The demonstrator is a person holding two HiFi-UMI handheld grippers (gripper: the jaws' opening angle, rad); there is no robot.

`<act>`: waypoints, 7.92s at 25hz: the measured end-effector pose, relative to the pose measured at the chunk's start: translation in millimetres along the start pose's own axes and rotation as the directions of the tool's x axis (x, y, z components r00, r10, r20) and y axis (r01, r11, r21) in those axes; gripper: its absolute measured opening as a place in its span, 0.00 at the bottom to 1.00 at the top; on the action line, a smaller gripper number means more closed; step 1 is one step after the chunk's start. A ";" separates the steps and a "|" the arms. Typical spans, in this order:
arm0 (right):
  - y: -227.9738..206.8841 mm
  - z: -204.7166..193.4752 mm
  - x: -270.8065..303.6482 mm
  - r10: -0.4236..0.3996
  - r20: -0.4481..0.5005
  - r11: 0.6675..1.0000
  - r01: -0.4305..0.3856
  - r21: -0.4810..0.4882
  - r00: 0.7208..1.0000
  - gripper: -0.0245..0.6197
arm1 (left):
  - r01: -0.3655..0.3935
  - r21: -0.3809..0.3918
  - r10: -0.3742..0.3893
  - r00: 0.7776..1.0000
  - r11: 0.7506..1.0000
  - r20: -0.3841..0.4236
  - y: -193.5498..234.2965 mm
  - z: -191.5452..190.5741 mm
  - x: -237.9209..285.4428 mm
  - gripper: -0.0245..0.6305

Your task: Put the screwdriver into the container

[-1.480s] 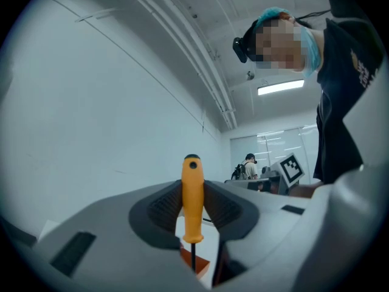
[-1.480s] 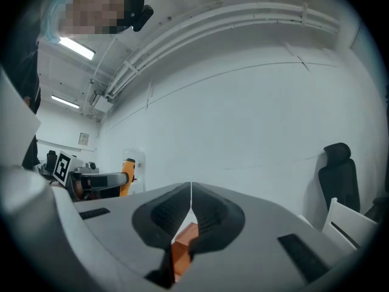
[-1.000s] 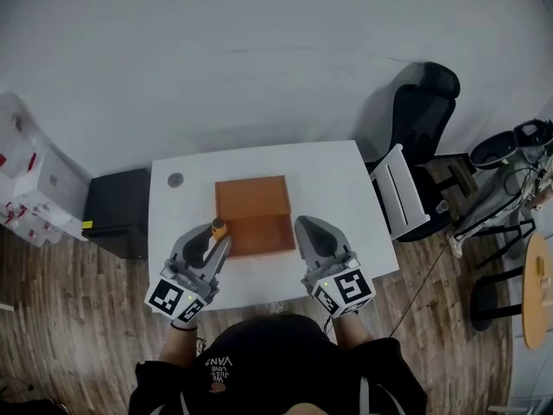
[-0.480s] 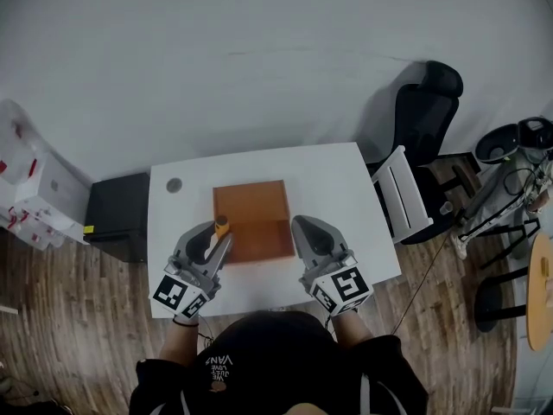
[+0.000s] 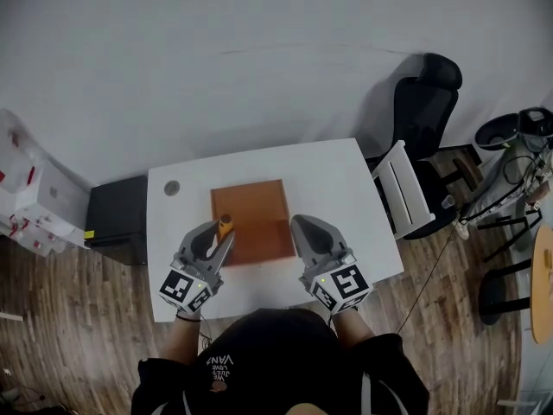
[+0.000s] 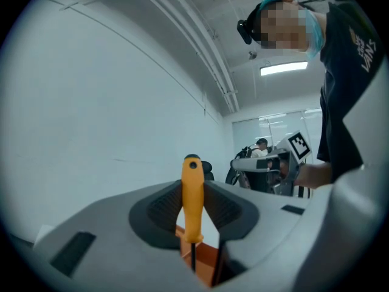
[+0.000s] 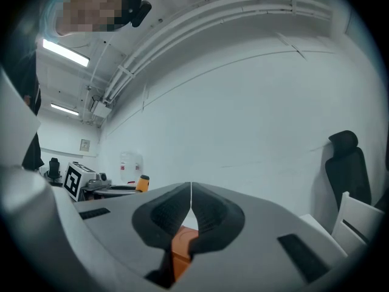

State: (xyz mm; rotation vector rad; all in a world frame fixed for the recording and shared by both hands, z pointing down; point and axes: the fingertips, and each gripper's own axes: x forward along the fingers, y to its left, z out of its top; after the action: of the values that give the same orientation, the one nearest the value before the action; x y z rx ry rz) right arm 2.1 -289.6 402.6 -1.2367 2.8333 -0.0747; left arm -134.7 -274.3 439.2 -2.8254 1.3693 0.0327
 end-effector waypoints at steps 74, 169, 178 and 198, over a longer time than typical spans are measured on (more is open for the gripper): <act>-11.3 -40.9 5.1 0.021 -0.090 0.998 -0.015 0.063 0.996 0.06 | 0.185 0.078 -0.106 0.806 0.980 -0.583 -8.6 -214.7 65.7 0.21; -13.4 -57.5 9.0 0.052 -0.121 0.995 -0.040 0.095 0.991 0.06 | 0.323 -0.054 -0.205 0.455 0.945 -0.867 -23.8 -294.6 69.9 0.28; -7.5 -54.9 5.9 0.052 -0.116 0.995 -0.042 0.090 0.992 0.06 | 0.309 -0.020 -0.186 0.518 0.951 -0.835 -20.8 -279.6 70.0 0.28; 11.6 -46.6 -7.1 0.026 -0.100 0.997 -0.019 0.068 0.995 0.06 | 0.219 0.059 -0.123 0.731 0.974 -0.671 -13.6 -220.3 62.5 0.10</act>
State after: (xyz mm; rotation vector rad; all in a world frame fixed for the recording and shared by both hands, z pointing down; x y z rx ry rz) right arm -4.6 -275.4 448.6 -1.2214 2.9022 -0.2362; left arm -81.4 -317.3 658.1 -2.9364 1.0787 -1.1329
